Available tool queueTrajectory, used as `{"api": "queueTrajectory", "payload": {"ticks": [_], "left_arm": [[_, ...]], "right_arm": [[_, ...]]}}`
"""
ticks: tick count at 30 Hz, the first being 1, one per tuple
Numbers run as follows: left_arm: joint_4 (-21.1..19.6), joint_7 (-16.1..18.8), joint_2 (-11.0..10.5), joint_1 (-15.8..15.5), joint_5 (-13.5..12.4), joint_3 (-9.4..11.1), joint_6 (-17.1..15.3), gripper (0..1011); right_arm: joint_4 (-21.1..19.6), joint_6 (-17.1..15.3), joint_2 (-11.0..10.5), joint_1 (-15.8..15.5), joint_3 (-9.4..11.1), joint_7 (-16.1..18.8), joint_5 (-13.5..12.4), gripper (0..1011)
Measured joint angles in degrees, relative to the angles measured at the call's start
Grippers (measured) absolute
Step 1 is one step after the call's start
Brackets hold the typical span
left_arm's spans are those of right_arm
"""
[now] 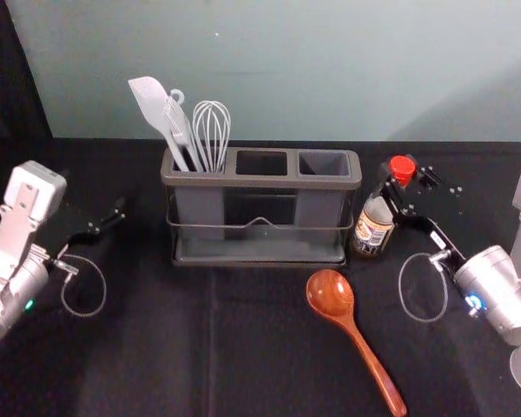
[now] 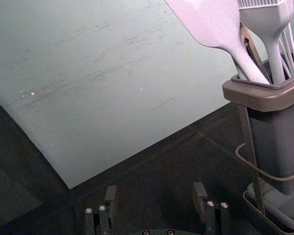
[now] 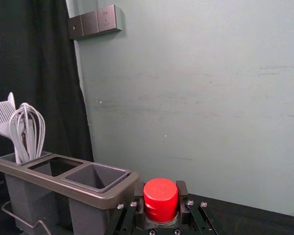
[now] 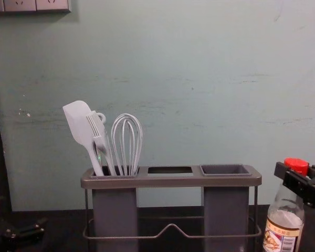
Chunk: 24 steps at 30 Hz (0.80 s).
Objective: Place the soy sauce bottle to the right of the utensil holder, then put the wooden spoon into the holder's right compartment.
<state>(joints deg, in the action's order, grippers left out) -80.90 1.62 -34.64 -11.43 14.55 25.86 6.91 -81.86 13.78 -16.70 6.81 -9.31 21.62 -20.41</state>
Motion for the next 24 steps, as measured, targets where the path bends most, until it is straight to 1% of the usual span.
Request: {"api": "queueTrajectory", "payload": {"ticks": [6, 7, 9, 10, 11, 13, 14, 15, 18, 19, 20, 22, 23, 24], "left_arm": [[0.0, 0.0, 0.0, 0.0, 0.0, 0.0, 0.0, 1000], [0.0, 0.0, 0.0, 0.0, 0.0, 0.0, 0.0, 1000], [0.0, 0.0, 0.0, 0.0, 0.0, 0.0, 0.0, 1000], [0.0, 0.0, 0.0, 0.0, 0.0, 0.0, 0.0, 1000], [0.0, 0.0, 0.0, 0.0, 0.0, 0.0, 0.0, 1000], [0.0, 0.0, 0.0, 0.0, 0.0, 0.0, 0.0, 1000], [0.0, 0.0, 0.0, 0.0, 0.0, 0.0, 0.0, 1000], [0.0, 0.0, 0.0, 0.0, 0.0, 0.0, 0.0, 1000], [0.0, 0.0, 0.0, 0.0, 0.0, 0.0, 0.0, 1000], [0.0, 0.0, 0.0, 0.0, 0.0, 0.0, 0.0, 1000], [0.0, 0.0, 0.0, 0.0, 0.0, 0.0, 0.0, 1000], [0.0, 0.0, 0.0, 0.0, 0.0, 0.0, 0.0, 1000], [0.0, 0.0, 0.0, 0.0, 0.0, 0.0, 0.0, 1000], [0.0, 0.0, 0.0, 0.0, 0.0, 0.0, 0.0, 1000]], "right_arm": [[0.9, 0.5, 0.3, 0.3, 0.0, 0.3, -0.2, 390], [1.1, 0.6, 0.3, 0.4, -0.1, 0.4, -0.2, 407], [1.1, 0.7, 0.4, 0.5, -0.1, 0.4, -0.3, 481], [1.1, 0.6, 0.3, 0.5, -0.1, 0.5, -0.2, 481], [0.9, 0.5, 0.2, 0.5, -0.2, 0.5, -0.2, 541], [0.1, 0.4, -0.1, 0.3, -0.2, 0.4, 0.2, 600], [-0.5, 0.3, -0.2, 0.1, -0.2, 0.3, 0.5, 621], [-0.9, 0.3, -0.3, -0.1, -0.2, 0.1, 0.8, 681], [-4.9, 0.0, -1.1, -1.8, 0.5, -1.5, 2.2, 738], [-5.8, 0.0, -1.2, -2.2, 0.7, -1.7, 2.3, 758], [-6.6, -0.1, -1.3, -2.6, 0.9, -1.9, 2.4, 813], [-8.4, -0.1, -1.6, -3.6, 1.4, -2.2, 2.6, 851], [-10.3, -0.1, -1.9, -4.9, 1.9, -2.4, 2.7, 899], [-11.2, -0.2, -2.0, -5.5, 2.1, -2.5, 2.7, 918]]}}
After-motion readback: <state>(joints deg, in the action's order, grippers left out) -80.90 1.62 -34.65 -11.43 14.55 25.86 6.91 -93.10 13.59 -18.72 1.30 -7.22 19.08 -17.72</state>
